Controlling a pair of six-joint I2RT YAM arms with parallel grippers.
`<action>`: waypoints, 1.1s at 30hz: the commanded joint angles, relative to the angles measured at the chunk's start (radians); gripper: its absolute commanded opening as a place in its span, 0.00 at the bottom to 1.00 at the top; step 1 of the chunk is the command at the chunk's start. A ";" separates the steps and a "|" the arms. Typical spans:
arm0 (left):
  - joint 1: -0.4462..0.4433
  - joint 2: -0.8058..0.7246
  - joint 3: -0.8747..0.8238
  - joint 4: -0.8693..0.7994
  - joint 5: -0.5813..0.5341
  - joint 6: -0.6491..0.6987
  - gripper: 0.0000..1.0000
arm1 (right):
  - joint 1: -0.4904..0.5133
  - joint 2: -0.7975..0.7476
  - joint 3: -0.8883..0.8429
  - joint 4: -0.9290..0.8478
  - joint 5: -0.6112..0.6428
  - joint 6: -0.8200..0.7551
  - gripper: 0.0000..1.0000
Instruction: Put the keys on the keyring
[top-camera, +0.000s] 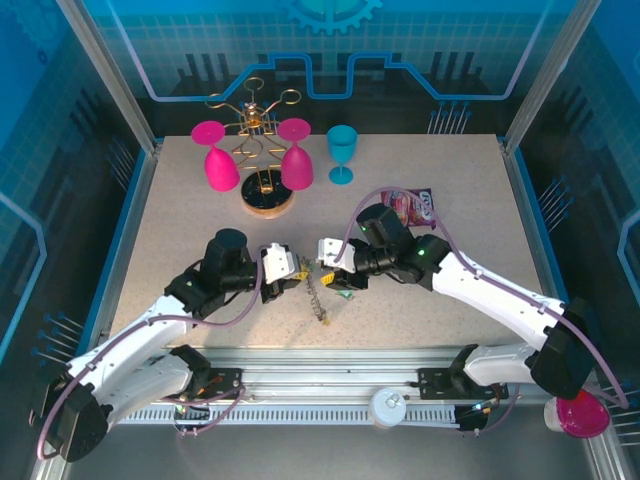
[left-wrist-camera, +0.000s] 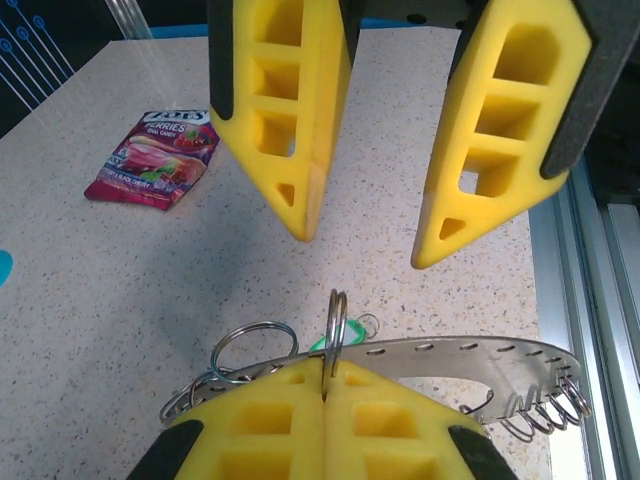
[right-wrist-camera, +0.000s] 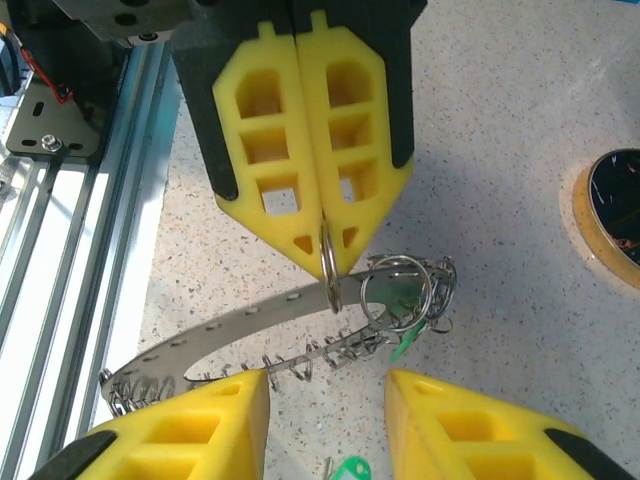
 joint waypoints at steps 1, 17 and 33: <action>-0.006 0.006 0.047 -0.012 0.002 0.030 0.00 | 0.026 0.030 0.065 -0.024 0.032 -0.036 0.36; -0.010 0.030 0.091 -0.069 0.012 0.035 0.00 | 0.068 0.101 0.108 0.006 0.025 -0.051 0.12; -0.001 -0.145 -0.088 0.159 -0.034 -0.211 0.40 | -0.077 -0.064 -0.222 0.576 -0.333 0.354 0.00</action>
